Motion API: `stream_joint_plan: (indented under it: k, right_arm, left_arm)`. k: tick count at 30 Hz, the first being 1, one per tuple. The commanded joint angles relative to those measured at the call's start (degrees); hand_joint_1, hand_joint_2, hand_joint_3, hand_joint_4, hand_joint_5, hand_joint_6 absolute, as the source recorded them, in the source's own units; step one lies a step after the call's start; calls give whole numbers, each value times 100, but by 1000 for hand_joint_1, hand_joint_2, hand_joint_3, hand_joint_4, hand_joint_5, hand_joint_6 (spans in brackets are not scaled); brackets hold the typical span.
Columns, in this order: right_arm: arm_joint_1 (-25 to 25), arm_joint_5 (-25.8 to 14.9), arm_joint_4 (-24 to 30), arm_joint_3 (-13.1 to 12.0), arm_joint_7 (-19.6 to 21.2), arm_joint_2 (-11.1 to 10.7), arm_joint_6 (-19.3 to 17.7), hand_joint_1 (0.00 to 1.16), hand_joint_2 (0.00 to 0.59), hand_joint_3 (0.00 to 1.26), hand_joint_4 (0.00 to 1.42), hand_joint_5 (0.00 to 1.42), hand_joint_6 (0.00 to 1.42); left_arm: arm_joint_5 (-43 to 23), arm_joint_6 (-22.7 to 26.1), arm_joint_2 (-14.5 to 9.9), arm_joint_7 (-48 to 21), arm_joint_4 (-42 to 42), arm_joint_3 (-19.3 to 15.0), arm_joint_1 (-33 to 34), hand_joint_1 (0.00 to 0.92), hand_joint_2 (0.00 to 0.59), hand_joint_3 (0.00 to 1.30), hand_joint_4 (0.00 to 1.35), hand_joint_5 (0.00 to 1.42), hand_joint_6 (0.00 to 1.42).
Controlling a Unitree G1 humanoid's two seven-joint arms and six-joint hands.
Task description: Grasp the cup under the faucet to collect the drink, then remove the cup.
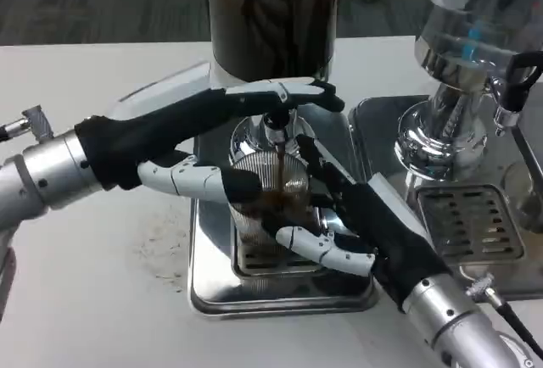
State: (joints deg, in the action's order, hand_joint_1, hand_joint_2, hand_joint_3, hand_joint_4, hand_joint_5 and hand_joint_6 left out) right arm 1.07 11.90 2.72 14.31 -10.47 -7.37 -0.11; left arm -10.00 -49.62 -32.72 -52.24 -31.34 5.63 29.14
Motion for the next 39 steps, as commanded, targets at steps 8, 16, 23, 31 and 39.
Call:
stream_joint_plan:
  k: [8,16,23,31,39]
  right_arm:
    - [-47,-53,-49,8,0,35,-96,627,235,4,0,0,132]
    - [-85,-54,-89,10,-7,39,-109,633,229,11,0,0,140]
    - [-109,-58,-152,28,8,71,-145,633,231,13,0,0,142]
    - [-101,-52,-223,41,5,77,-189,630,234,13,0,0,143]
    - [-111,-57,-265,32,22,93,-219,629,235,14,0,0,143]
  left_arm:
    - [-195,323,0,-271,-363,9,-37,0,69,189,91,92,167]
    - [-459,512,105,-430,-600,-92,60,0,76,188,91,93,169]
    - [-718,739,240,-687,-792,-261,126,0,91,170,82,97,181]
    - [-995,1023,392,-1005,-988,-494,287,0,87,152,70,101,176]
    - [-1162,1341,544,-1291,-971,-718,282,0,96,130,69,124,176]
